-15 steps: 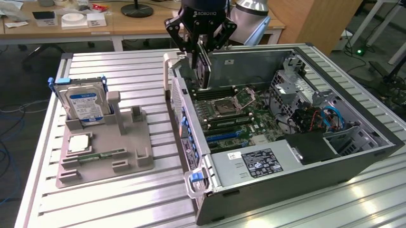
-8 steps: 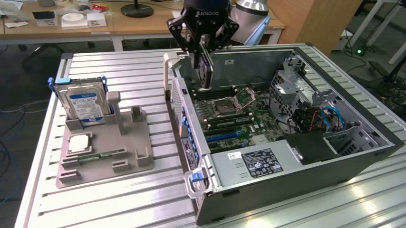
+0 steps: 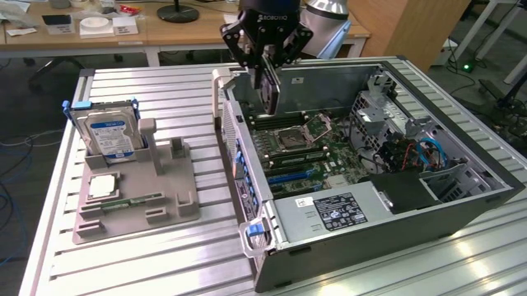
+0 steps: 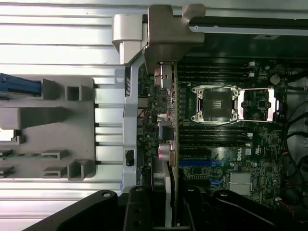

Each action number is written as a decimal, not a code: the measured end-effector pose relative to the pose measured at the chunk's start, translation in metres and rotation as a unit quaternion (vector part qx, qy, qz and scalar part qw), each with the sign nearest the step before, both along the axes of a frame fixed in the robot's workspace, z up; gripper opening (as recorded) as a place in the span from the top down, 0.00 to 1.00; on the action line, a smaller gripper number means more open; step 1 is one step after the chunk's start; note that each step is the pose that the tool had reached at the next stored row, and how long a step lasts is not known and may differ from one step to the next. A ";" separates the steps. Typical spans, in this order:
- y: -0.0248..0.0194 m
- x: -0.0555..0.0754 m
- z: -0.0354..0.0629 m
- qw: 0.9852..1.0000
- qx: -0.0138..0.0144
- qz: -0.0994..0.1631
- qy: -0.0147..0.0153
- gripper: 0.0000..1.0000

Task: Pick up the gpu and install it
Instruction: 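Pick up the gpu and move the gpu toward the slot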

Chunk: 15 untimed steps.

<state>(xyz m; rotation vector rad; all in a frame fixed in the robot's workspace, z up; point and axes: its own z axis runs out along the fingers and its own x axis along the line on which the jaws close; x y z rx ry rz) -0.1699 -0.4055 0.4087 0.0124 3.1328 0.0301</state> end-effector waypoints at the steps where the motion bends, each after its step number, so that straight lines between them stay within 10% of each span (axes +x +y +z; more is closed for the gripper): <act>1: 0.0000 0.001 0.0000 1.000 0.000 0.000 0.000 0.72; 15: 0.0000 0.012 0.0000 1.000 0.000 0.000 0.000 0.72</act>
